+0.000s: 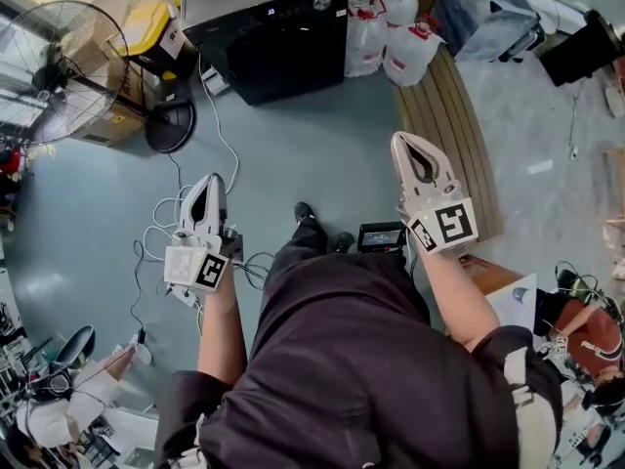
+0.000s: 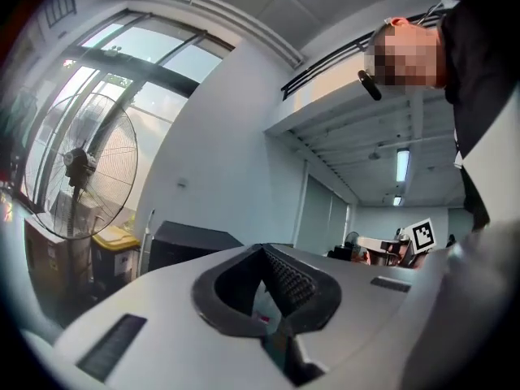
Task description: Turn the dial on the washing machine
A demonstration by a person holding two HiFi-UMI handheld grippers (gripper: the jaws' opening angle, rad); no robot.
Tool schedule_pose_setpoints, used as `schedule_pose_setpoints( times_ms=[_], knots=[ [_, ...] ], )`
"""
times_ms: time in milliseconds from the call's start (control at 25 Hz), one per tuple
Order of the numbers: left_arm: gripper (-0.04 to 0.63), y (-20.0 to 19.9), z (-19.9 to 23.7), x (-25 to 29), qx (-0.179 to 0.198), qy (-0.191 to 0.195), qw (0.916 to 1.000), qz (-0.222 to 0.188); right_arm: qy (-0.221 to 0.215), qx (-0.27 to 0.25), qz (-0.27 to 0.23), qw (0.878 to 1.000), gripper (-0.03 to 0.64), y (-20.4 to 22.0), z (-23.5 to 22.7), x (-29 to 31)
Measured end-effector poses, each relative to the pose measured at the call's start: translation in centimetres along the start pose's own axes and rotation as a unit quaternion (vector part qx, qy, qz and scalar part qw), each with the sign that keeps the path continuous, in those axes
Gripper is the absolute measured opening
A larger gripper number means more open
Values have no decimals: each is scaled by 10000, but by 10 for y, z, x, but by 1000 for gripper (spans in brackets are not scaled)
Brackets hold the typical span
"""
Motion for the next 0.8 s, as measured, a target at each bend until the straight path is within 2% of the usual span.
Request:
schedule_pose_setpoints(
  times_ms=[120,280,400,520,600,800],
  knots=[
    [15,9,-26,-9,78,73,9997,220,-26,-3,20,10000,21,10,-2,-18],
    [15,23,-42,-26,216,-65,9990,395,-57,296,137,9995,21,31,7,-39],
    [15,31,-40,-36,329,-277,9984,378,-161,337,300,9989,21,43,23,-48],
    [15,31,-35,-40,635,-471,9962,360,-167,332,462,9982,21,54,34,-51],
    [15,33,-31,-39,765,-471,9952,384,-36,354,564,9978,21,55,36,-52],
    [15,27,-27,-31,789,-370,9948,530,196,318,612,9974,21,41,41,-50]
  ],
)
Point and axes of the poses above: the fingertips, and each gripper's own axes: x forward along the fingers, z to its left, y out of its underside, the point moved 9 cm from there along -x, backward along the fingers, and after that the axes turned 9 degrees about -z, right-handed, at the moved point
